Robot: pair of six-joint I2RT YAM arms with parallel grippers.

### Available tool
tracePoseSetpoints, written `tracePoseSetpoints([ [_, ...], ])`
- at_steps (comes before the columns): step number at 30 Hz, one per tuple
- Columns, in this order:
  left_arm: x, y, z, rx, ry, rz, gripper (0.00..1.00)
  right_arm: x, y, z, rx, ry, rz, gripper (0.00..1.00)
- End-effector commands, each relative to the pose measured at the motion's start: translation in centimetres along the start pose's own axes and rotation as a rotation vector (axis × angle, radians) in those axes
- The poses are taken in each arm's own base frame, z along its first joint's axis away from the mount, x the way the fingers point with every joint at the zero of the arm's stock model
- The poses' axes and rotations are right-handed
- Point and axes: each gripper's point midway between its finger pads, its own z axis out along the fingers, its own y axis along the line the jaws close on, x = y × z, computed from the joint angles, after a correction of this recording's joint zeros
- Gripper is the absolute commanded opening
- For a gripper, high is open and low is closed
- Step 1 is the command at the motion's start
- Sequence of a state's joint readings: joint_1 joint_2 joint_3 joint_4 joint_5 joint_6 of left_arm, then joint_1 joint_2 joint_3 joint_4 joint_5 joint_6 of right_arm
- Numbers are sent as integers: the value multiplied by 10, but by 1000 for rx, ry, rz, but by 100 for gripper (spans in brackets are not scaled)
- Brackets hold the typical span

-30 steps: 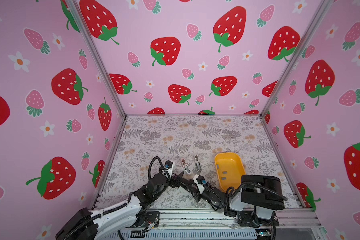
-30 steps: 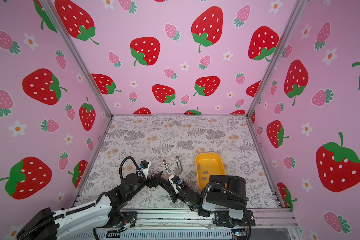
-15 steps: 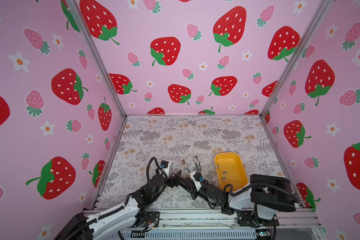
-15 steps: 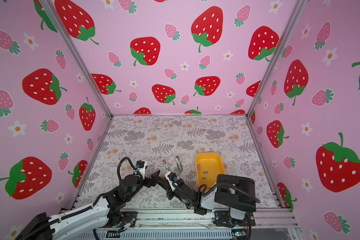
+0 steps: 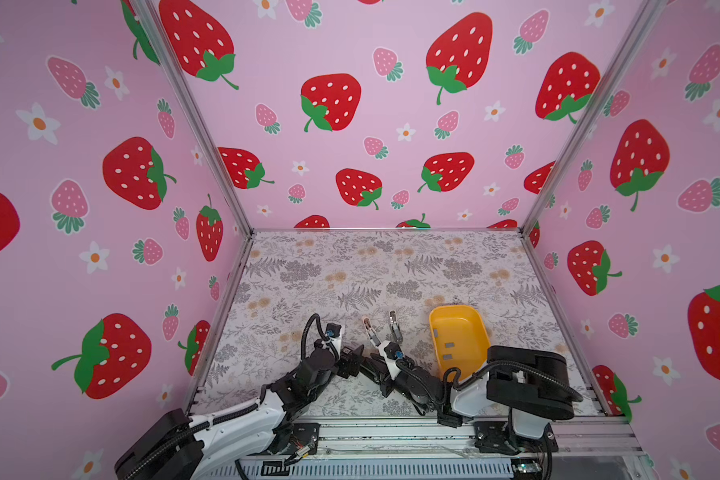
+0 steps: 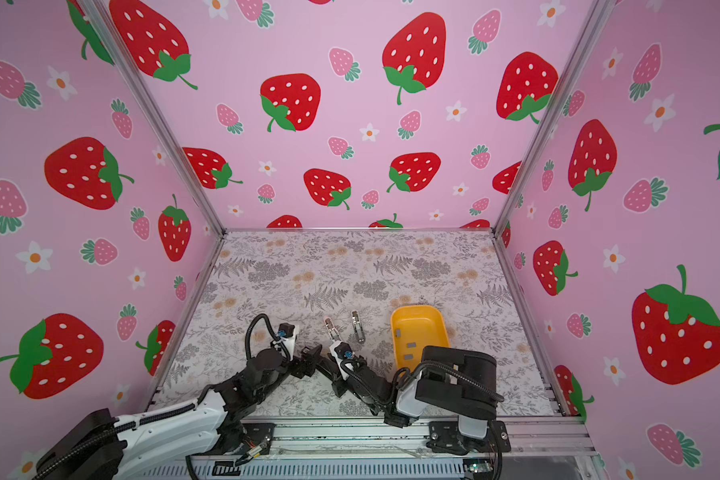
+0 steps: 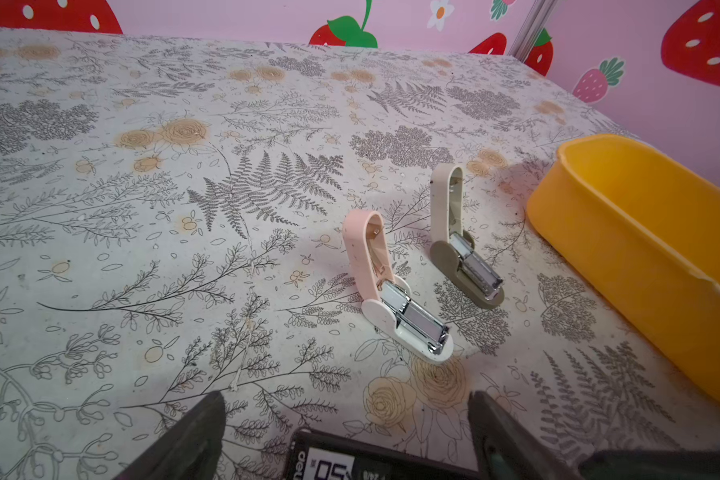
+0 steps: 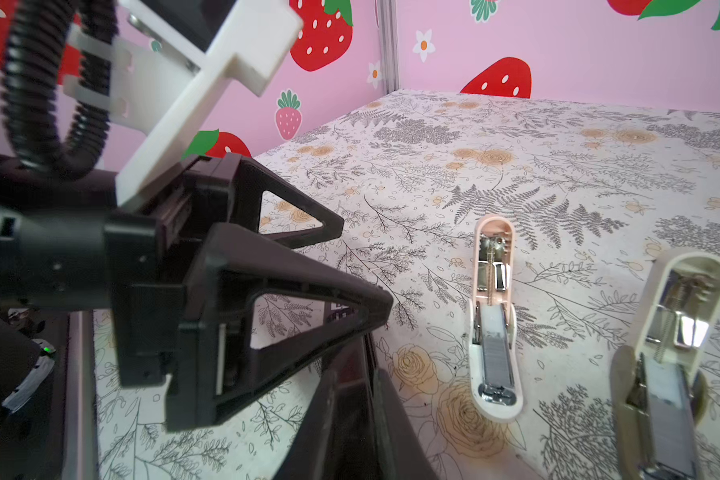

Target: Load the staples into the stapler

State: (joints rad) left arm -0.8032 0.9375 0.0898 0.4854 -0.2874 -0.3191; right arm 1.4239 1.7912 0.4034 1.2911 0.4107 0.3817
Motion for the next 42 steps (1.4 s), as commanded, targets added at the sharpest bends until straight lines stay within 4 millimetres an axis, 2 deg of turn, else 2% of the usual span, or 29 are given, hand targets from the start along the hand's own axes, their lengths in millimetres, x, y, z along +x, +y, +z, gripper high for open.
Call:
tracePoseSetpoints([
  [1,-6,-2,4,2,-28,-18,92,26,-5,0,7,74,-5,18],
  [14,7,9,17,-75,4,16,92,56,-4,-1,-2,129,9,16],
  [26,14,13,24,-99,20,37,91,81,-14,-8,47,178,11,15],
  [34,19,17,26,-121,26,42,91,109,-18,-7,80,224,4,12],
  [37,18,15,26,-114,26,41,91,105,-18,-9,76,208,18,12],
  [39,14,14,26,-114,26,37,91,93,-15,-9,70,185,20,14],
  [42,4,14,25,-136,32,33,91,71,-15,-6,101,162,10,23],
])
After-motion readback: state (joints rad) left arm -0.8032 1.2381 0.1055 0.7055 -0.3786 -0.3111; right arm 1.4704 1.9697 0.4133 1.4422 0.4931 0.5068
